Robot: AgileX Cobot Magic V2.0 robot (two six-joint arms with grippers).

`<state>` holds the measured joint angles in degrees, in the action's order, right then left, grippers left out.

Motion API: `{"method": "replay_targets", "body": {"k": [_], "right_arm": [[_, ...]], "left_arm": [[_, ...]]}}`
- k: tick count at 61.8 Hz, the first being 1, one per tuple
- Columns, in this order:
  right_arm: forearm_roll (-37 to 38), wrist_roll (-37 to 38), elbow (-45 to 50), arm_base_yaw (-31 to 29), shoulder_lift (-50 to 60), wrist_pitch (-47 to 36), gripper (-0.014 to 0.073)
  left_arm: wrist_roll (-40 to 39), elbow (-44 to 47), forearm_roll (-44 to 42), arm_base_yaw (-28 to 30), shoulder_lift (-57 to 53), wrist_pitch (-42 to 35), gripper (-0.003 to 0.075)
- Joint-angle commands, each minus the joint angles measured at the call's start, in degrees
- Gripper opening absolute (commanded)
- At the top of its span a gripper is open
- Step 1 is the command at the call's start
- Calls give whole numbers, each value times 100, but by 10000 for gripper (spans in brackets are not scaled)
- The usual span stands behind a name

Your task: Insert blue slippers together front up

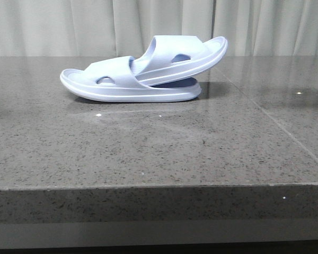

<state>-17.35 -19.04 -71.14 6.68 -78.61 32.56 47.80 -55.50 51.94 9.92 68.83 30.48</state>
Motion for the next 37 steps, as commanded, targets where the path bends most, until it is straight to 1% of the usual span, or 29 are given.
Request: {"method": "replay_targets", "body": {"k": [1,12,19,25,31,37], "right_arm": [[6,6,700,17,788,-1217,-108],[6,-27,2404,23,1996,-2440,-108],[6,-69,3222,23,2655,-3202,-108],[6,-85,3860,23,3236,-3807,-108],[6,-85,4206,23,3737,-4028,-106],[1,-85,4369,23,4291,-3992,-106]], "left_arm": [[218,258,178,-154,-665,-707,-20],[312,1029,178,-389,-1639,-1104,-20],[523,1388,167,-546,-2198,-1288,-20],[589,1637,167,-643,-2696,-1276,-20],[611,1922,167,-697,-3213,-1270,-20],[621,2269,167,-701,-3830,-1270,-20]]}}
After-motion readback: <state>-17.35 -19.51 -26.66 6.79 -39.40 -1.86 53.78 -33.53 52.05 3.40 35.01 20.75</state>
